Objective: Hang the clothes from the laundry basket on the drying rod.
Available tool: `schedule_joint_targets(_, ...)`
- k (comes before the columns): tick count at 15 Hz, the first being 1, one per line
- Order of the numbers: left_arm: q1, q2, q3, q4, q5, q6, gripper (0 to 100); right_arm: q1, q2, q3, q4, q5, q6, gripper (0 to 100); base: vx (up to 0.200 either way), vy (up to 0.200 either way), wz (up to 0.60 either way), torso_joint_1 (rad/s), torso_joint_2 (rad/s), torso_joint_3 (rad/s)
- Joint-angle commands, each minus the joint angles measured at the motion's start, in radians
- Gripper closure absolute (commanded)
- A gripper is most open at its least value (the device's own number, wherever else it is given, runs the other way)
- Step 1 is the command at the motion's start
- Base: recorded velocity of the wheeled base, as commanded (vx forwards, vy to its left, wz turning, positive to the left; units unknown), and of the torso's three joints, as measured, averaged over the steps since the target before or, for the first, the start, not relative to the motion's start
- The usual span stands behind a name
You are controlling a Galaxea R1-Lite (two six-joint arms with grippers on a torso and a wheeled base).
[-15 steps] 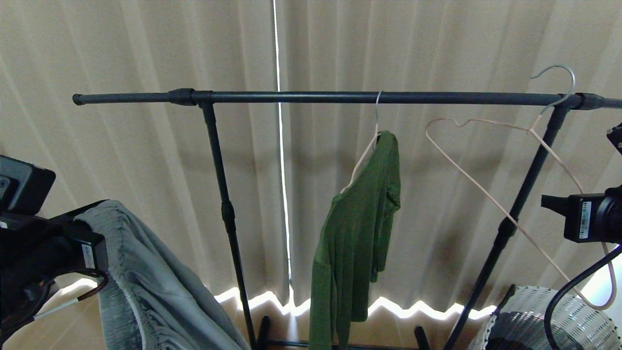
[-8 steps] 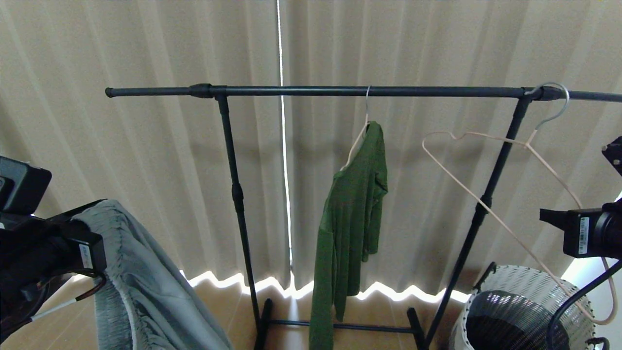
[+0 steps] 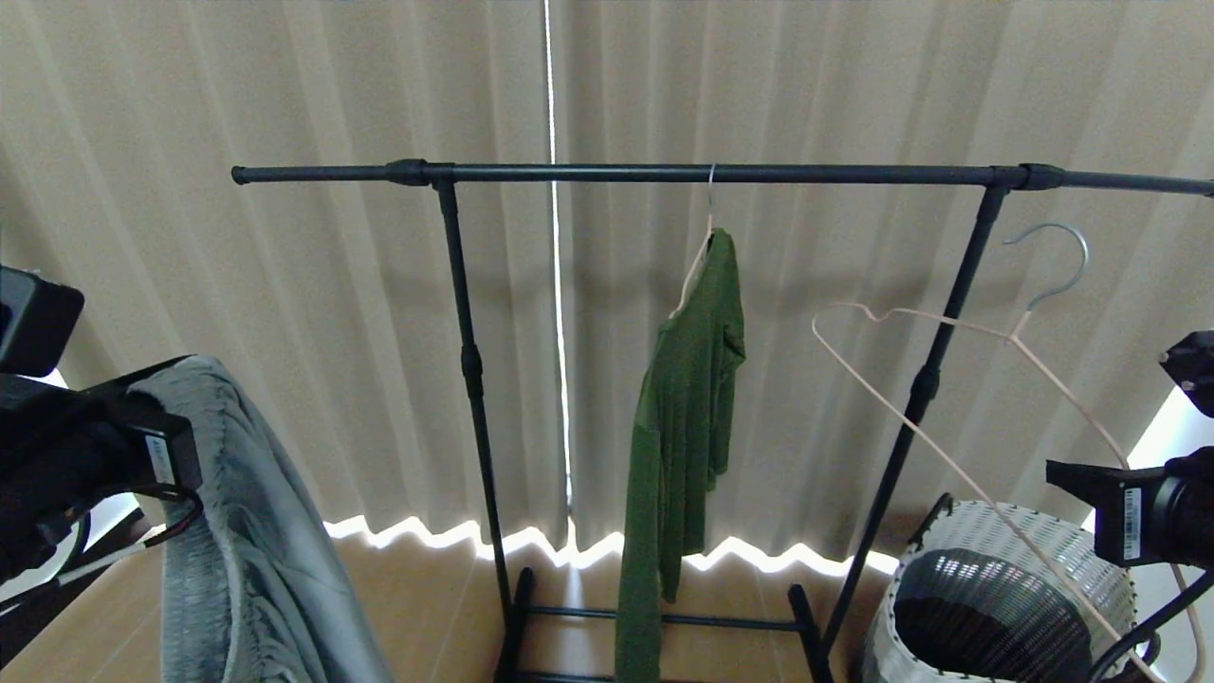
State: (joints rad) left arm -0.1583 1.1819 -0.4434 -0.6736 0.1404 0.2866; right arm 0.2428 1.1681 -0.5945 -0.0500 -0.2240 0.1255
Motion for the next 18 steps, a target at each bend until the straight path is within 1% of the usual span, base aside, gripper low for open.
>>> schedule_joint_targets(1,-0.003,0.018,-0.064,0.019,0.004,0.002,100,0.043,-0.042,0.039,-0.050,0.009,-0.001,100,0.000,0.000,0.00,0.000,0.00,0.000)
schedule_joint_targets(2,-0.014,0.047,-0.136,0.072,0.007,0.002,100,0.090,-0.050,0.030,-0.079,0.026,-0.001,100,0.000,0.000,0.00,0.000,0.00,0.000)
schedule_joint_targets(3,-0.030,0.065,-0.186,0.123,0.018,0.002,100,0.124,-0.050,0.027,-0.103,0.035,-0.001,100,0.000,0.000,0.00,0.000,0.00,0.000)
schedule_joint_targets(4,-0.056,0.093,-0.253,0.195,0.044,-0.001,100,0.164,-0.045,0.027,-0.143,0.046,-0.003,100,0.000,0.000,0.00,0.000,0.00,0.000)
schedule_joint_targets(5,-0.058,0.094,-0.256,0.198,0.047,-0.001,100,0.165,-0.045,0.027,-0.146,0.046,-0.003,100,0.000,0.000,0.00,0.000,0.00,0.000)
schedule_joint_targets(6,-0.095,0.150,-0.347,0.270,0.103,-0.007,100,0.237,-0.038,0.025,-0.189,0.055,-0.003,100,0.000,0.000,0.00,0.000,0.00,0.000)
schedule_joint_targets(8,-0.122,0.208,-0.402,0.282,0.159,-0.007,100,0.302,-0.030,0.007,-0.197,0.055,0.000,100,0.000,0.000,0.00,0.000,0.00,0.000)
schedule_joint_targets(9,-0.142,0.265,-0.452,0.282,0.219,-0.014,100,0.357,-0.015,-0.005,-0.197,0.057,0.000,100,0.000,0.000,0.00,0.000,0.00,0.000)
schedule_joint_targets(11,-0.170,0.334,-0.518,0.284,0.275,-0.035,100,0.429,0.039,-0.016,-0.199,0.061,0.008,100,0.000,0.000,0.00,0.000,0.00,0.000)
schedule_joint_targets(12,-0.182,0.370,-0.552,0.284,0.311,-0.043,100,0.477,0.081,-0.025,-0.200,0.060,0.040,100,0.000,0.000,0.00,0.000,0.00,0.000)
schedule_joint_targets(13,-0.191,0.390,-0.571,0.284,0.326,-0.052,100,0.503,0.102,-0.033,-0.200,0.060,0.066,100,0.000,0.000,0.00,0.000,0.00,0.000)
schedule_joint_targets(14,-0.214,0.441,-0.626,0.284,0.373,-0.080,100,0.564,0.143,-0.068,-0.199,0.060,0.134,100,0.000,0.000,0.00,0.000,0.00,0.000)
schedule_joint_targets(15,-0.230,0.476,-0.666,0.284,0.413,-0.106,100,0.596,0.160,-0.090,-0.199,0.060,0.154,100,0.000,0.000,0.00,0.000,0.00,0.000)
schedule_joint_targets(16,-0.236,0.505,-0.695,0.284,0.439,-0.132,100,0.621,0.166,-0.100,-0.199,0.060,0.155,100,0.000,0.000,0.00,0.000,0.00,0.000)
schedule_joint_targets(18,-0.237,0.541,-0.735,0.284,0.447,-0.158,100,0.687,0.166,-0.103,-0.199,0.060,0.157,100,0.000,0.000,0.00,0.000,0.00,0.000)
